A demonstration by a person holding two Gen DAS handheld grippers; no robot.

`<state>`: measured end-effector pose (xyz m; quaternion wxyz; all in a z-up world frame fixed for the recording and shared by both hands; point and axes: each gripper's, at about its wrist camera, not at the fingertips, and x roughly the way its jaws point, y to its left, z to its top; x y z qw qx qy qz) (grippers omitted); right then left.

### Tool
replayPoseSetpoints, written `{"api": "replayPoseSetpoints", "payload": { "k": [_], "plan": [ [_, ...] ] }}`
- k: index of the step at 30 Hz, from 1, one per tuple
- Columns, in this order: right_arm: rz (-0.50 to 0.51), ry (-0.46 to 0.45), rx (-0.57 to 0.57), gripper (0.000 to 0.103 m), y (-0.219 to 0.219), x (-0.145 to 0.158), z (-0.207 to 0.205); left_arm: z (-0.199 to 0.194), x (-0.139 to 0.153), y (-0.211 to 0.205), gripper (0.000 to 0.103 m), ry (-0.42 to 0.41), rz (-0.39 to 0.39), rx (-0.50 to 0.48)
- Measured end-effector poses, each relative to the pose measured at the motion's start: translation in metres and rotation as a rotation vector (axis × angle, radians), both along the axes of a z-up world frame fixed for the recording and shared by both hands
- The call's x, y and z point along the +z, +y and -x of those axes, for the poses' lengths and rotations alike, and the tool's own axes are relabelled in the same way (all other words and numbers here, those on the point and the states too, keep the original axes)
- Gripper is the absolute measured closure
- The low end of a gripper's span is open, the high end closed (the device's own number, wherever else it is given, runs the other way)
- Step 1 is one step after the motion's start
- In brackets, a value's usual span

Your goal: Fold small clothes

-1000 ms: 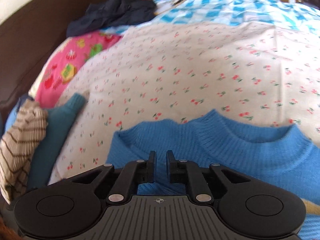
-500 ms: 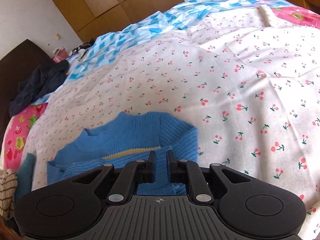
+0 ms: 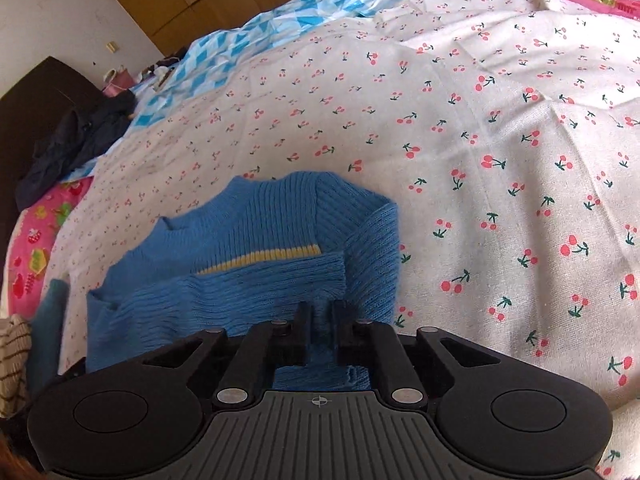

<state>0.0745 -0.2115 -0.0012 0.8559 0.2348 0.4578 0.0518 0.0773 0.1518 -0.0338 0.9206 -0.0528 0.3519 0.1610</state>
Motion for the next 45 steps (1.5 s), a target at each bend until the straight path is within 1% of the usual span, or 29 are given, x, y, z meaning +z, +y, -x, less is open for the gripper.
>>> {"api": "replayPoseSetpoints", "payload": {
  "k": [1,3,4,6,7,8,11,13,17,19,21,25,27,28,30,31,32,34,35,37,39,40,43,45],
  "plan": [
    [-0.009,-0.012,-0.006,0.098,-0.003,0.004,0.005,0.002,0.002,0.001,0.016,-0.016,0.007,-0.001],
    [0.007,-0.022,-0.019,0.098,-0.009,0.007,0.012,0.004,0.004,0.0,0.016,-0.041,0.007,-0.002],
    [0.018,-0.013,-0.024,0.098,-0.01,0.004,0.014,0.003,0.004,-0.001,0.016,-0.038,0.002,-0.006],
    [0.037,0.025,-0.02,0.098,-0.01,-0.008,0.01,-0.001,0.0,-0.004,0.016,-0.004,-0.009,-0.018],
    [0.044,0.035,-0.015,0.096,-0.008,-0.012,0.007,-0.003,-0.002,-0.006,0.016,0.01,-0.018,-0.023],
    [0.045,0.032,-0.024,0.092,-0.006,-0.012,0.006,-0.004,-0.003,-0.008,0.015,0.018,-0.03,-0.03],
    [0.06,-0.019,-0.027,0.089,-0.002,-0.001,0.005,-0.003,-0.003,-0.01,0.015,0.019,-0.052,-0.037],
    [0.09,-0.06,-0.018,0.085,0.001,0.008,0.004,-0.003,-0.003,-0.009,0.015,0.018,-0.043,-0.034],
    [0.16,-0.1,-0.004,0.072,0.006,0.014,-0.006,-0.002,-0.002,-0.007,0.015,0.01,-0.031,-0.029],
    [0.184,-0.111,0.01,0.073,0.011,0.012,-0.012,0.0,0.0,-0.007,0.015,-0.003,-0.033,-0.027],
    [0.193,-0.125,0.048,0.073,0.022,0.013,-0.014,0.002,0.003,-0.007,0.015,-0.025,-0.029,-0.026],
    [0.214,-0.217,0.175,0.073,0.052,0.019,-0.006,0.005,0.009,-0.007,0.015,-0.08,-0.023,-0.027],
    [0.216,-0.229,0.224,0.073,0.066,0.016,-0.008,0.003,0.009,-0.009,0.015,-0.083,-0.023,-0.037],
    [0.235,-0.214,0.233,0.075,0.072,0.012,-0.012,0.001,0.008,-0.011,0.015,-0.071,-0.025,-0.045],
    [0.293,-0.149,0.214,0.075,0.074,-0.001,-0.02,-0.003,0.003,-0.011,0.015,-0.032,-0.03,-0.052],
    [0.314,-0.115,0.193,0.078,0.07,-0.009,-0.024,-0.005,0.001,-0.01,0.015,-0.013,-0.03,-0.046],
    [0.316,-0.094,0.17,0.083,0.063,-0.016,-0.024,-0.006,-0.001,-0.008,0.015,0.003,-0.025,-0.034],
    [0.271,-0.085,0.141,0.084,0.051,-0.017,-0.022,-0.01,-0.006,-0.001,0.014,0.033,0.002,-0.013],
    [0.274,-0.081,0.135,0.085,0.05,-0.014,-0.021,-0.01,-0.008,0.001,0.013,0.04,0.018,-0.006],
    [0.328,-0.091,0.143,0.085,0.057,-0.007,-0.02,-0.011,-0.009,0.002,0.012,0.043,0.022,-0.002],
    [0.37,-0.153,0.177,0.078,0.07,0.007,-0.016,-0.009,-0.009,-0.002,0.012,0.04,0.0,-0.009],
    [0.368,-0.184,0.2,0.075,0.076,0.012,-0.015,-0.008,-0.008,-0.003,0.012,0.034,-0.008,-0.013],
    [0.301,-0.232,0.319,0.075,0.103,0.023,-0.022,-0.007,-0.005,-0.004,0.012,0.023,-0.011,-0.016],
    [0.286,-0.233,0.407,0.075,0.125,0.021,-0.033,-0.007,-0.004,-0.002,0.012,0.02,-0.003,-0.014]
  ]
}}
